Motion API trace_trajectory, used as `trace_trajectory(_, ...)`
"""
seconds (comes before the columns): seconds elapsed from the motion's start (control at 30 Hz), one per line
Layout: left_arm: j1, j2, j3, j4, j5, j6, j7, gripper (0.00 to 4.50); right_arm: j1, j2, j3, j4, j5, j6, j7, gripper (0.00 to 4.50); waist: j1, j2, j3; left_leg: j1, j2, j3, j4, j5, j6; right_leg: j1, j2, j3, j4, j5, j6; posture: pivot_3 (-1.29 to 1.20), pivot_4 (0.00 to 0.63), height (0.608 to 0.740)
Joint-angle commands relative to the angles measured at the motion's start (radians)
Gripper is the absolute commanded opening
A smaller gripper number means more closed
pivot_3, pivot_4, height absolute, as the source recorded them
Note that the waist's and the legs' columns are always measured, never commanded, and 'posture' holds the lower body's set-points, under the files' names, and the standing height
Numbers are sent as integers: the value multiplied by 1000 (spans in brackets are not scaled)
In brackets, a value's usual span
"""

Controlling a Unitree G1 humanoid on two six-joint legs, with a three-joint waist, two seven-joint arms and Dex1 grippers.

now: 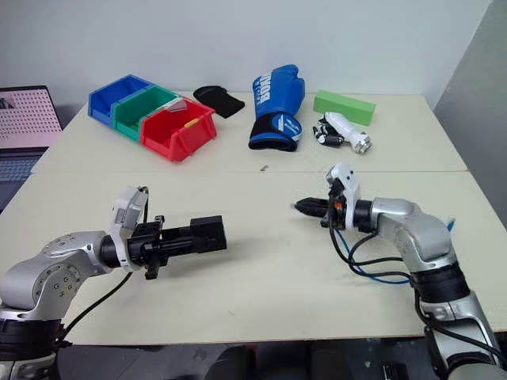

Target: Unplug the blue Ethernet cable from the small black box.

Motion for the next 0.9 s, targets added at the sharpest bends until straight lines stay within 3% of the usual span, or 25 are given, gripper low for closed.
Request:
trace_trajectory(0.03,10,-16,21,-46,4,-19,42,795,-43,47,-11,219,-193,-240,-183,0,1,0,0,0,0,1,0,0,0,0,0,0,0,0,0,0,150,740)
trace_trajectory(0.07,11,-20,19,-53,3,-19,49,795,-48,57,-11,260,-215,-267,-202,0,2,0,0,-1,0,1,0,0,0,-1,0,0,0,0,0,0,150,740)
trace_trajectory(0.13,13,-28,16,-61,11,-25,73,795,-49,74,-15,315,-243,-304,-210,690,2,0,0,-2,0,1,0,0,0,-1,0,0,0,0,0,0,150,740)
trace_trajectory(0.3,16,-34,23,-51,35,-29,124,795,-37,68,-55,287,-221,-302,-140,1759,1,0,0,-1,0,1,0,0,0,-1,0,0,0,0,0,0,150,740)
trace_trajectory(0.47,-17,-92,52,32,117,-111,260,795,-17,11,-102,138,-152,-259,-13,2819,4,0,0,-1,0,0,0,0,0,-1,0,0,0,0,0,0,150,740)
trace_trajectory(0.6,-57,-166,72,163,286,-295,455,795,36,-59,-64,-144,2,-131,214,3726,5,0,0,-1,0,-1,0,0,0,0,-1,-1,0,0,0,0,150,740)
trace_trajectory(0.77,-72,-245,110,286,416,-527,610,795,2,-51,-7,-303,23,-60,245,3866,-3,0,0,0,1,-2,0,0,0,0,-2,0,0,0,0,0,150,740)
trace_trajectory(0.9,-98,-289,153,491,550,-792,810,795,-60,-11,77,-355,10,-5,268,3866,1,0,0,0,1,-3,1,0,0,0,-2,-1,1,0,0,0,150,740)
